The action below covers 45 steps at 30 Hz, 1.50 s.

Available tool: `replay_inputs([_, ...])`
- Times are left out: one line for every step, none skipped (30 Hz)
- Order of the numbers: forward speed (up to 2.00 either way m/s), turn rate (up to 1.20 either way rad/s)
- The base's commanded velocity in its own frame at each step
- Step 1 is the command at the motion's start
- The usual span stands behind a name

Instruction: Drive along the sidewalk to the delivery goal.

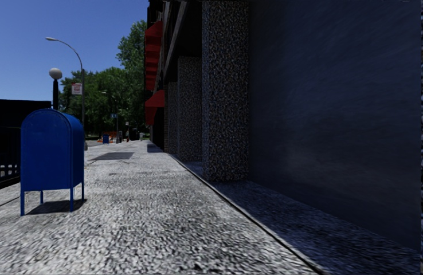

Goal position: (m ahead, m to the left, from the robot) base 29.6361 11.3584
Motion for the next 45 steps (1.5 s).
replay_inputs([2.0, 1.2])
replay_inputs([2.0, 1.2])
replay_inputs([2.0, 1.2])
replay_inputs([2.0, 0.84])
replay_inputs([2.0, 0.33])
replay_inputs([2.0, 0.15])
replay_inputs([2.0, 0.09])
replay_inputs([2.0, 0.09])
replay_inputs([2.0, 0.01])
replay_inputs([2.0, 0.0])
replay_inputs([2.0, 0.0])
replay_inputs([2.0, 0.0])
replay_inputs([2.0, 0.0])
replay_inputs([2.0, 0.0])
replay_inputs([2.0, 0.0])
replay_inputs([2.0, 0.0])
replay_inputs([2.0, 0.0])
replay_inputs([2.0, 0.0])
replay_inputs([2.0, 0.0])
replay_inputs([2.0, 0.0])
replay_inputs([2.0, 0.0])
replay_inputs([2.0, 0.0])
replay_inputs([2.0, 0.0])
replay_inputs([2.0, 0.0])
replay_inputs([2.0, 0.0])
replay_inputs([2.0, 0.0])
replay_inputs([2.0, 0.0])
replay_inputs([2.0, 0.0])
replay_inputs([2.0, 0.0])
replay_inputs([2.0, 0.0])
replay_inputs([2.0, 0.0])
replay_inputs([2.0, 0.0])
replay_inputs([2.0, 0.0])
replay_inputs([2.0, 0.0])
replay_inputs([2.0, 0.0])
replay_inputs([2.0, 0.0])
replay_inputs([2.0, 0.0])
replay_inputs([2.0, 0.29])
replay_inputs([2.0, 0.54])
replay_inputs([2.0, 0.68])
replay_inputs([2.0, 0.86])
replay_inputs([2.0, 1.03])
replay_inputs([2.0, 1.2])
replay_inputs([2.0, 1.2])
replay_inputs([2.0, 1.2])
